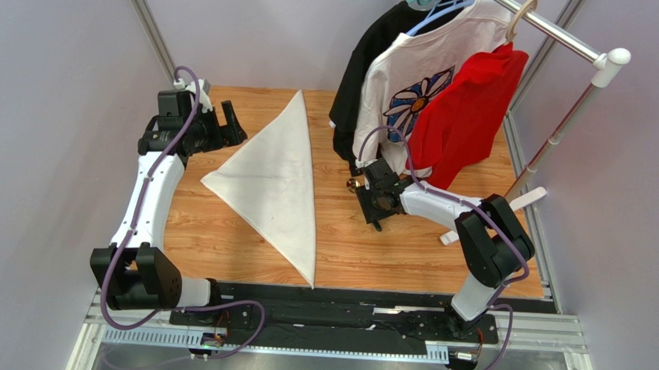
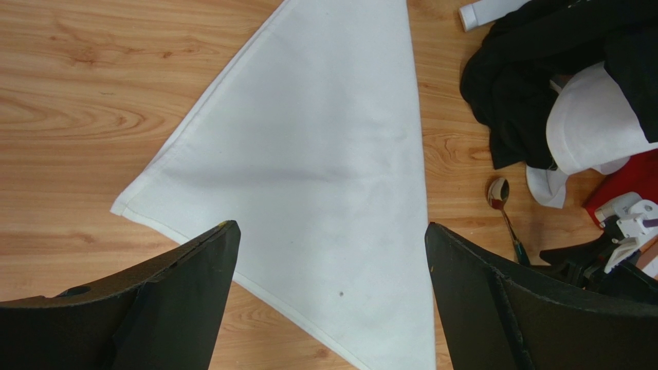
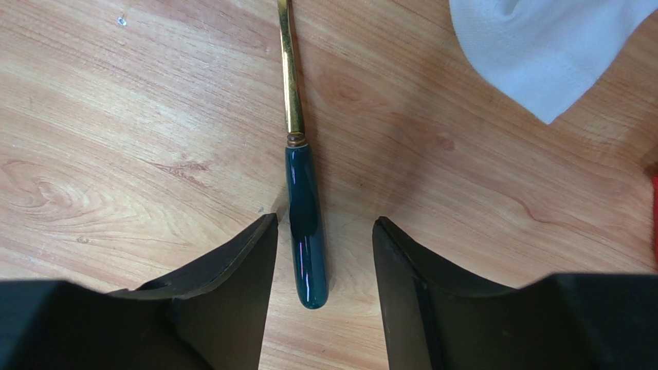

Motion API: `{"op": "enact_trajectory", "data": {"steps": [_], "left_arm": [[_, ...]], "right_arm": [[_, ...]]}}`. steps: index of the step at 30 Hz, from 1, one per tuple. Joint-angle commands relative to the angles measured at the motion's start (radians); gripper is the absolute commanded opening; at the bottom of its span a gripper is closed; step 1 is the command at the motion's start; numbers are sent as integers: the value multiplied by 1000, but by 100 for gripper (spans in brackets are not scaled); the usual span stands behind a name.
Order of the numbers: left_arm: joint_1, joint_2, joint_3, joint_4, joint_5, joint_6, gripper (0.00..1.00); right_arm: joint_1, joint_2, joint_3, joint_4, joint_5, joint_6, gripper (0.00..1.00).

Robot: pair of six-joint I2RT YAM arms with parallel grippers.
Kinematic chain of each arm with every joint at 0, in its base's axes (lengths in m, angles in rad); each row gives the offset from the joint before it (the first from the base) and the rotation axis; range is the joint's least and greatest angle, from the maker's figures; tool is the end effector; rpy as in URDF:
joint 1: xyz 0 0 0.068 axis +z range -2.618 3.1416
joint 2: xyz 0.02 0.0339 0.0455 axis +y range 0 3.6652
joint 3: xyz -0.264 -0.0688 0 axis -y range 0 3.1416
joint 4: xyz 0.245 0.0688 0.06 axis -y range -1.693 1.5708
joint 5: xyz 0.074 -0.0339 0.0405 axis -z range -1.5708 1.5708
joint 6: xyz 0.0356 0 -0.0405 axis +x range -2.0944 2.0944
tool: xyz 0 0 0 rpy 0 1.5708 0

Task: Fold the napkin, place the utensils inside, and roll it up
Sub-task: Grab a utensil with the right arm, then place the utensil onto the napkin

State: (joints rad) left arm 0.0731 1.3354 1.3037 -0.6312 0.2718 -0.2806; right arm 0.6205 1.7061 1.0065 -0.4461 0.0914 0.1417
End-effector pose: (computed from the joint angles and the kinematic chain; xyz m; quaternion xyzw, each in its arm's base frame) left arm 0.2905 0.0117 0.3558 -0.0982 0.8870 -0.1661 0.4195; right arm 0.2678 0.1874 0.1635 -0.2222 0.9509 0.0369 0.2122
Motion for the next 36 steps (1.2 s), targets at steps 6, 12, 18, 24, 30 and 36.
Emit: {"op": "enact_trajectory", "data": {"steps": [6, 12, 18, 24, 30, 36], "left_arm": [[28, -36, -11, 28, 27, 9, 99], [40, -42, -14, 34, 44, 1, 99], [51, -45, -17, 42, 66, -9, 99], [60, -50, -20, 47, 92, -19, 99], [74, -56, -27, 51, 92, -19, 99], [88, -47, -30, 54, 102, -23, 99]], "right_arm": [[2, 23, -29, 38, -56, 22, 44], [2, 21, -58, 44, -130, 33, 26], [15, -17, -83, 35, -156, 68, 0], [103, -95, -42, -22, -53, 238, 0], [197, -92, 52, -48, 37, 452, 0], [232, -68, 155, -56, 96, 530, 0]]}}
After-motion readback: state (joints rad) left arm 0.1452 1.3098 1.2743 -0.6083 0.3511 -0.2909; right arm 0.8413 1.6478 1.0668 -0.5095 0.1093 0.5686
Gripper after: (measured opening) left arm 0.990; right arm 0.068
